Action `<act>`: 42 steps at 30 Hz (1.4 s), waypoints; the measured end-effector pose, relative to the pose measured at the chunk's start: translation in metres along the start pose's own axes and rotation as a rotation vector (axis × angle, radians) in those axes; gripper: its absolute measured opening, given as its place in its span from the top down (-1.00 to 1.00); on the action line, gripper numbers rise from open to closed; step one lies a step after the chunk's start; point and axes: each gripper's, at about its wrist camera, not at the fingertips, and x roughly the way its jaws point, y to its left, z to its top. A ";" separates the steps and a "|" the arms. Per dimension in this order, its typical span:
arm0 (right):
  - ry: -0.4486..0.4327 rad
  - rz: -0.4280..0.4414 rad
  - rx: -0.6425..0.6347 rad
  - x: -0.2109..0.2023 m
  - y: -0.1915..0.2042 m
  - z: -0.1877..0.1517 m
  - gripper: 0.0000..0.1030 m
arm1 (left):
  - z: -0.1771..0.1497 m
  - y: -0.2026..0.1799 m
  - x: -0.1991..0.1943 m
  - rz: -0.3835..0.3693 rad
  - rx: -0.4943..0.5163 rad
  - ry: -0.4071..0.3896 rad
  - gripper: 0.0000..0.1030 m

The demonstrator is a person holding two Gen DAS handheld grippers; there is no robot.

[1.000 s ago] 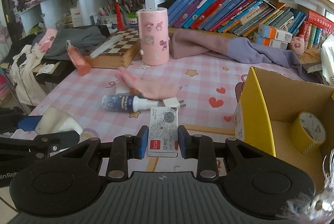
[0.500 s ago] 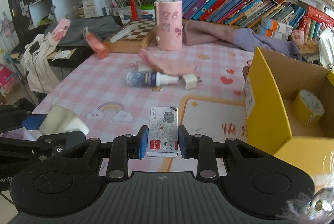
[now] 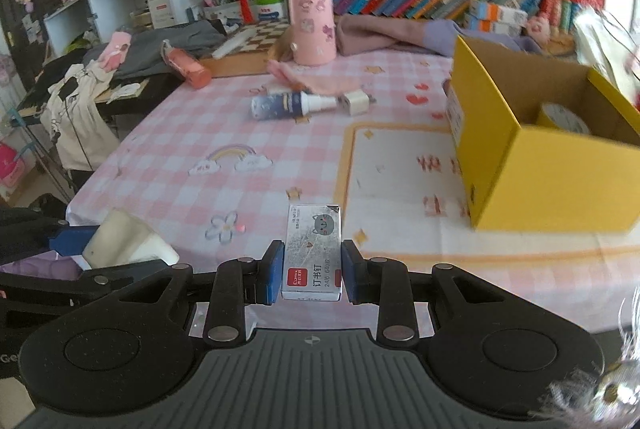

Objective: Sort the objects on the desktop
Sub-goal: 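Carry the eraser block and card box with both grippers toward the yellow box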

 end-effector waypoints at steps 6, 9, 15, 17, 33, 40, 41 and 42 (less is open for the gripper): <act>0.027 -0.052 0.075 -0.016 -0.009 -0.026 0.46 | -0.008 -0.014 -0.001 -0.071 0.049 0.016 0.16; 0.032 -0.082 0.118 -0.024 -0.015 -0.034 0.46 | -0.010 -0.021 -0.002 -0.104 0.077 0.018 0.16; 0.043 -0.158 0.194 -0.039 -0.030 -0.043 0.46 | -0.007 -0.035 -0.001 -0.172 0.115 0.006 0.16; 0.044 -0.183 0.215 -0.045 -0.036 -0.046 0.46 | -0.005 -0.039 0.001 -0.190 0.122 0.004 0.16; 0.065 -0.280 0.239 -0.063 -0.057 -0.059 0.46 | 0.008 -0.072 0.021 -0.308 0.182 0.019 0.16; 0.062 -0.316 0.291 -0.071 -0.078 -0.066 0.46 | 0.014 -0.095 0.031 -0.343 0.232 0.034 0.16; 0.061 -0.321 0.300 -0.071 -0.082 -0.066 0.46 | 0.016 -0.098 0.033 -0.347 0.240 0.036 0.16; 0.062 -0.322 0.306 -0.072 -0.085 -0.066 0.46 | 0.017 -0.101 0.034 -0.349 0.245 0.037 0.16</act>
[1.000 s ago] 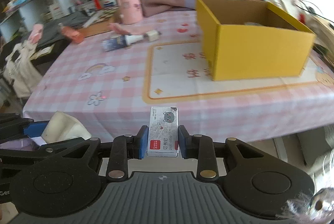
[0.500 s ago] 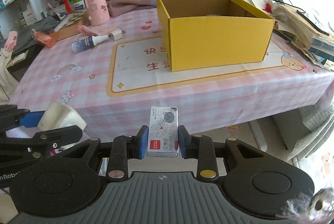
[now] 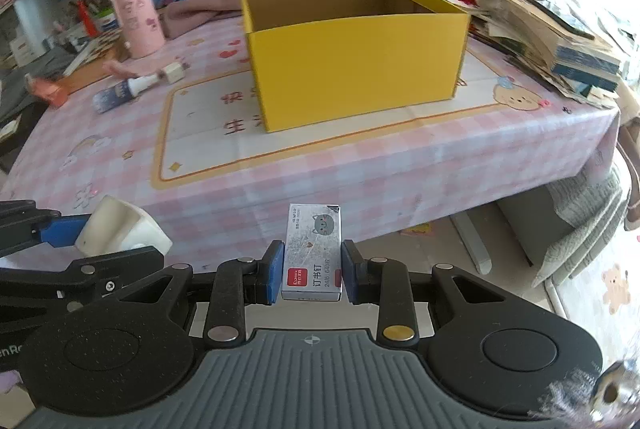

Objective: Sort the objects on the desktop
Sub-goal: 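Carry the eraser block and card box with both grippers toward the yellow box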

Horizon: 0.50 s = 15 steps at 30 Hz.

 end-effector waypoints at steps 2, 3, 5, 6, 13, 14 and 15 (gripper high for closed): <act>0.005 -0.001 0.011 0.002 -0.007 0.002 0.46 | 0.004 -0.003 0.005 -0.003 0.010 0.005 0.16; 0.007 -0.001 0.013 0.003 -0.009 0.003 0.46 | 0.005 -0.005 0.007 -0.003 0.014 0.007 0.16; 0.008 -0.002 0.019 0.005 -0.015 0.005 0.46 | 0.009 -0.008 0.011 0.001 0.024 0.008 0.16; 0.006 -0.002 0.021 0.006 -0.017 0.007 0.46 | 0.011 -0.009 0.013 0.004 0.028 0.008 0.16; 0.010 0.014 0.021 0.017 -0.034 0.021 0.46 | 0.026 -0.016 0.028 0.029 0.028 0.011 0.16; 0.014 0.018 0.015 0.019 -0.036 0.022 0.46 | 0.029 -0.016 0.032 0.032 0.024 0.015 0.16; 0.017 0.021 0.010 0.021 -0.038 0.024 0.46 | 0.031 -0.018 0.035 0.034 0.022 0.018 0.16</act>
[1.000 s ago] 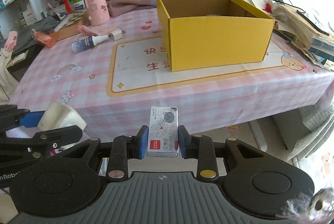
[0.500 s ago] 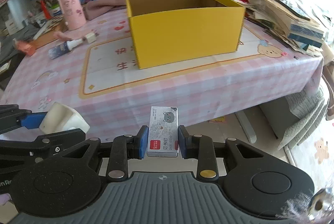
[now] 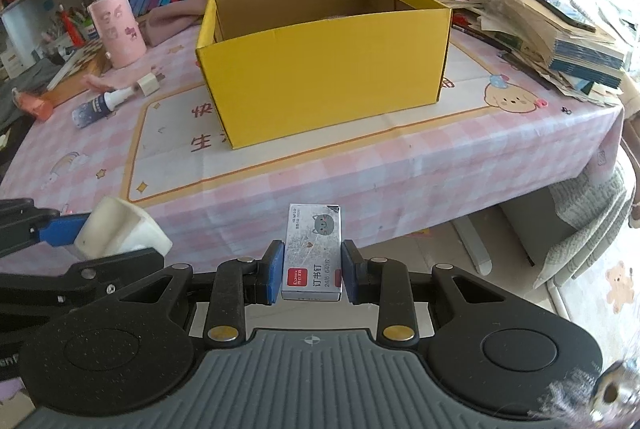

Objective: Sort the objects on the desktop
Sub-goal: 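Carry the eraser block and card box with both grippers toward the yellow box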

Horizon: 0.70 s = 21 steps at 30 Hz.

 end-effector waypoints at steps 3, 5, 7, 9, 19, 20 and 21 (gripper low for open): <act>0.002 0.005 -0.009 0.004 -0.010 0.006 0.46 | 0.008 -0.006 0.010 0.000 0.003 0.008 0.16; 0.001 0.005 -0.008 0.008 -0.017 0.010 0.46 | 0.014 -0.011 0.015 -0.001 0.008 0.010 0.16; 0.005 0.010 -0.004 0.012 -0.026 0.014 0.46 | 0.021 -0.017 0.021 0.002 0.014 0.010 0.16; 0.006 0.016 0.001 0.015 -0.034 0.019 0.46 | 0.028 -0.021 0.026 0.008 0.019 0.008 0.16; -0.108 0.054 -0.054 0.016 -0.062 0.062 0.46 | 0.078 -0.033 0.035 0.074 0.037 -0.084 0.16; -0.133 0.062 -0.054 0.014 -0.065 0.069 0.46 | 0.085 -0.033 0.034 0.081 0.035 -0.099 0.16; -0.150 0.067 -0.052 0.013 -0.068 0.075 0.46 | 0.092 -0.032 0.034 0.089 0.033 -0.113 0.16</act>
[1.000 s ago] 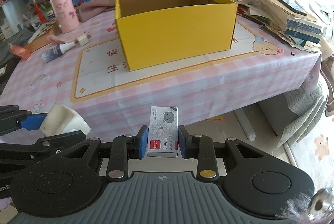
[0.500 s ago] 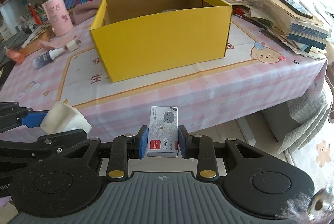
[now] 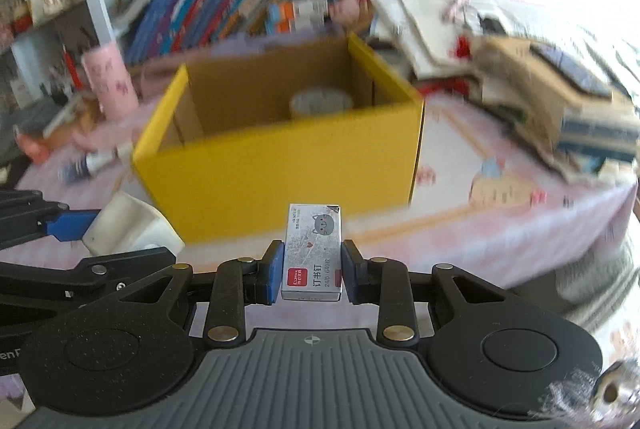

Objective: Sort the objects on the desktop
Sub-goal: 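Carry the eraser block and card box with both grippers toward the yellow box, then lower the card box into the box and open the right gripper while the left releases the eraser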

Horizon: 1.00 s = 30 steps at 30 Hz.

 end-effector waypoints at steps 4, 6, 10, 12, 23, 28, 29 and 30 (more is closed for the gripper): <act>-0.081 0.028 -0.014 0.001 -0.009 0.030 0.46 | 0.026 0.001 0.004 0.065 0.029 -0.066 0.16; -0.116 0.048 -0.031 0.003 -0.010 0.045 0.46 | 0.035 0.002 0.009 0.103 0.043 -0.087 0.16; -0.171 0.078 -0.086 0.012 -0.011 0.071 0.46 | 0.045 0.011 0.019 0.170 0.018 -0.096 0.16; -0.178 0.085 -0.114 0.022 -0.012 0.080 0.46 | 0.050 0.017 0.027 0.185 -0.014 -0.095 0.16; -0.057 0.142 -0.225 0.099 -0.023 0.106 0.46 | 0.067 0.026 0.096 0.212 0.030 -0.033 0.16; 0.040 0.159 -0.267 0.134 -0.028 0.115 0.46 | 0.066 0.039 0.123 0.207 -0.003 0.054 0.16; 0.058 0.156 -0.278 0.140 -0.029 0.116 0.46 | 0.065 0.041 0.127 0.206 -0.011 0.065 0.16; 0.067 0.159 -0.299 0.144 -0.028 0.117 0.46 | 0.065 0.042 0.130 0.205 -0.018 0.075 0.16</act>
